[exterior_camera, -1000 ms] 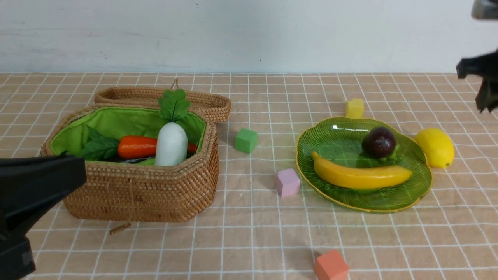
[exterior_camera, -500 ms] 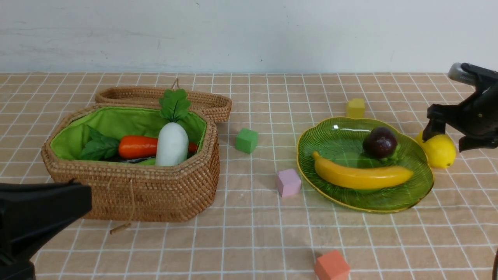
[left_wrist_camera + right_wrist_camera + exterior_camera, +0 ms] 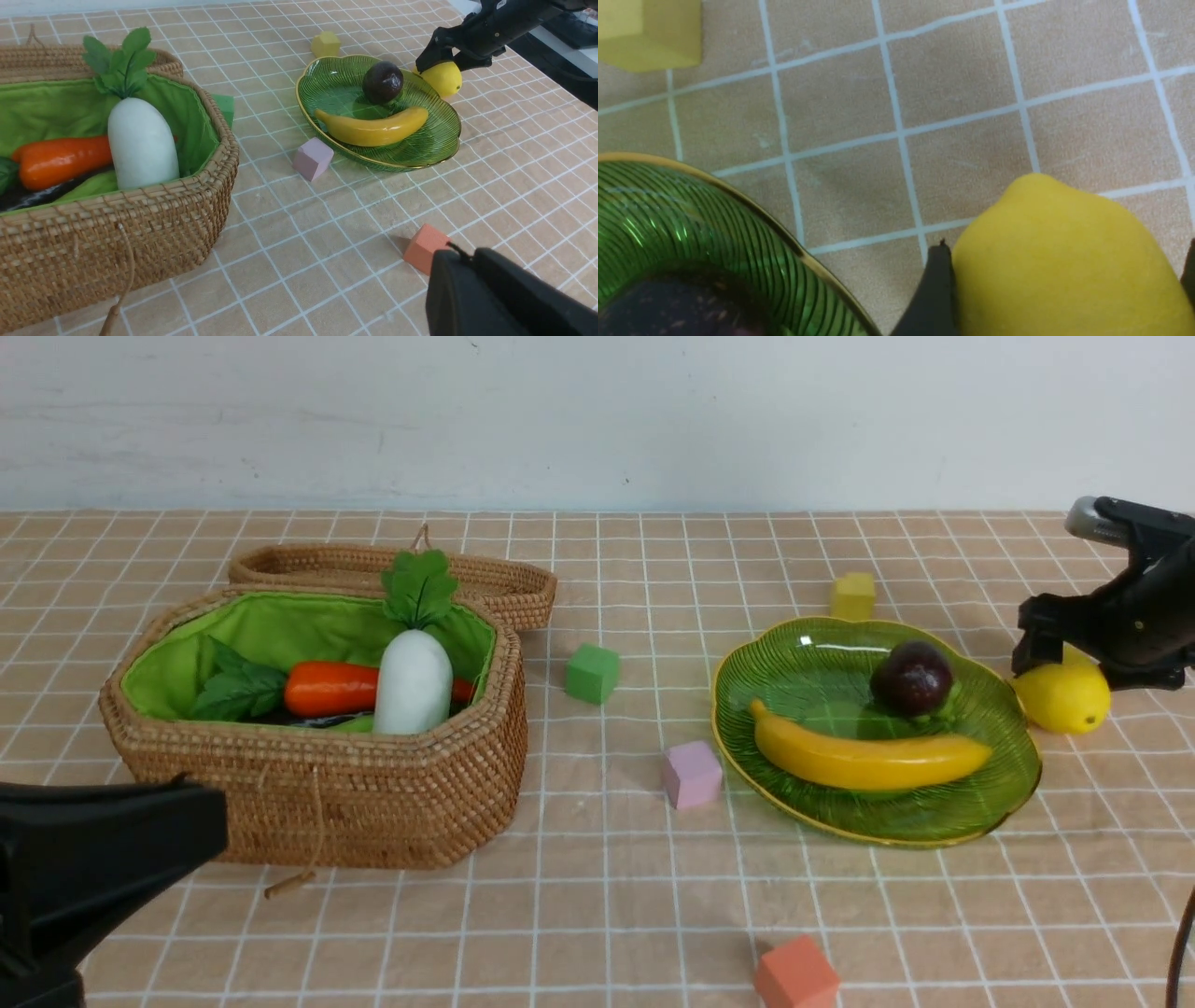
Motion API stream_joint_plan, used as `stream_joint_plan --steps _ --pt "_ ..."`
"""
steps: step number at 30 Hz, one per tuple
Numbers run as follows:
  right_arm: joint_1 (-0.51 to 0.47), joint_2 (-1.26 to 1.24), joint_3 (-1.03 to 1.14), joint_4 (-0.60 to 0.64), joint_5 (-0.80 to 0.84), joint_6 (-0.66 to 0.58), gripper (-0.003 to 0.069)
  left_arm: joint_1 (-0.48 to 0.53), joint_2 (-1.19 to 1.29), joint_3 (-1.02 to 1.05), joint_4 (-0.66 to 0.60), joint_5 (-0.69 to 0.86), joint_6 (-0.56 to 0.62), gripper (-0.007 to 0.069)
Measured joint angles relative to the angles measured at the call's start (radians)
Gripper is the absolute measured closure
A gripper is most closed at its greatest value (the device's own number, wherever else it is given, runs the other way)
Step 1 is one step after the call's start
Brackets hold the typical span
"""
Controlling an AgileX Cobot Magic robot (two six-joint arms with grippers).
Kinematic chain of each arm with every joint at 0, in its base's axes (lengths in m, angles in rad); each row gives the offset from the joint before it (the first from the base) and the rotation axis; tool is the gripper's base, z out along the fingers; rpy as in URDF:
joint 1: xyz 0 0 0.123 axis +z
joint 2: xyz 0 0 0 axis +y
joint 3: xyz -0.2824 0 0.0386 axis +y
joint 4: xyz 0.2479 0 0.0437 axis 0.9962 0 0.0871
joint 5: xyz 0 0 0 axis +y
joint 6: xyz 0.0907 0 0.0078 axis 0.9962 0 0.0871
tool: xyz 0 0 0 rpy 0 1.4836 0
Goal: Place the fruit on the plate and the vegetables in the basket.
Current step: Use the right arm to grab a lemon and put it into the right plate
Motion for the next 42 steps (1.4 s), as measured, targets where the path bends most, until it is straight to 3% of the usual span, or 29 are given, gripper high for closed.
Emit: stream_joint_plan --steps 16,21,25,32,37,42 --pt "0.000 0.060 -0.011 -0.026 -0.004 -0.001 0.0075 0.000 0.000 0.000 -0.003 0.005 0.000 0.0588" --pt "0.000 -0.005 0.001 -0.086 0.073 0.005 0.0075 0.000 0.000 0.000 -0.003 0.005 0.005 0.0588" --pt "0.016 -0.103 0.002 -0.031 0.131 0.014 0.0075 0.000 0.000 0.000 0.003 0.005 0.005 0.0588" --pt "0.252 -0.206 -0.006 0.205 0.166 -0.160 0.0076 0.000 0.000 0.000 0.027 0.005 0.007 0.0588" --pt "0.354 -0.134 -0.004 0.156 0.106 -0.175 0.0070 0.000 0.000 0.000 0.061 0.006 0.008 0.0586" --pt "0.359 -0.087 0.001 0.104 0.042 -0.123 -0.0018 0.000 0.000 0.000 0.123 0.006 0.008 0.0587"
